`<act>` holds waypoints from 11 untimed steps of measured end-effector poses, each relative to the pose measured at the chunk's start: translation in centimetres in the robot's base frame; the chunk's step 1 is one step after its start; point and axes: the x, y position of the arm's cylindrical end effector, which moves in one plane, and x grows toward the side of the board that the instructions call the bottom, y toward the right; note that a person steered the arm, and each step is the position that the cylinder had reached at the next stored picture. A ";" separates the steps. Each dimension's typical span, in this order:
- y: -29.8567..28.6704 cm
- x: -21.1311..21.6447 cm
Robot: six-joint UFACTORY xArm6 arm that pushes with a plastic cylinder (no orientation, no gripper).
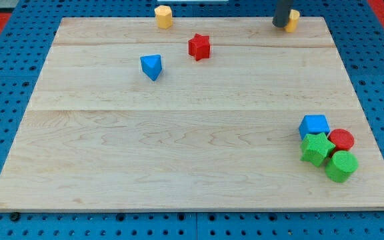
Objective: Keep the yellow heart and red star at the top right side of the board
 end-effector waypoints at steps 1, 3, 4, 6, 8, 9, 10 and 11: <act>1.4 0.0; -4.1 4.1; -6.5 8.0; -14.3 12.6; -19.9 13.4; -21.0 13.3; -21.2 12.6; -21.2 10.8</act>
